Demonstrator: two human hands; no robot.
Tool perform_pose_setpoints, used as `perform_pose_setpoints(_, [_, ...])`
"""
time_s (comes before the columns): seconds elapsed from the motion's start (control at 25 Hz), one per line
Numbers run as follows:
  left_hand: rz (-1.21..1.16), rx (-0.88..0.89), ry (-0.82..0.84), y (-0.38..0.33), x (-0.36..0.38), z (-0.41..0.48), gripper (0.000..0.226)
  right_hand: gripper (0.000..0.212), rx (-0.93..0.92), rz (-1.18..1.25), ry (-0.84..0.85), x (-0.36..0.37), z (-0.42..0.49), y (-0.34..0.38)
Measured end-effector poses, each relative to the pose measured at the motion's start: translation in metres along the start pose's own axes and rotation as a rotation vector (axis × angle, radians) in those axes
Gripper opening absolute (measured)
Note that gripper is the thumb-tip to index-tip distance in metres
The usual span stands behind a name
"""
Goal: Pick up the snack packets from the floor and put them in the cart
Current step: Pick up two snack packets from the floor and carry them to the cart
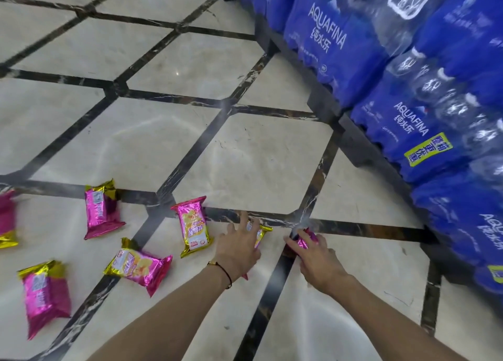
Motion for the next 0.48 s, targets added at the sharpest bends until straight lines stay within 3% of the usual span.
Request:
perform_pose_setpoints(0.2, [-0.088,-0.035,0.0,-0.002,0.012,0.003,0.07,0.093,0.033,-0.033,0.012,0.001,0.006,-0.003])
perform_pose_setpoints(0.48, [-0.174,-0.08,-0.031,-0.012,-0.016,-0.024,0.067,0.094,0.117,0.016,-0.025,-0.03,-0.025,-0.008])
Point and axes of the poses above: each hand's wrist, its own z-axis towards the middle knuckle, its own x-axis out of the palm, y = z × x, the point moved 7 cm from there along z, towards the middle knuckle, and after that the axes turned 4 degrees about -z, right-handed, at the moved point
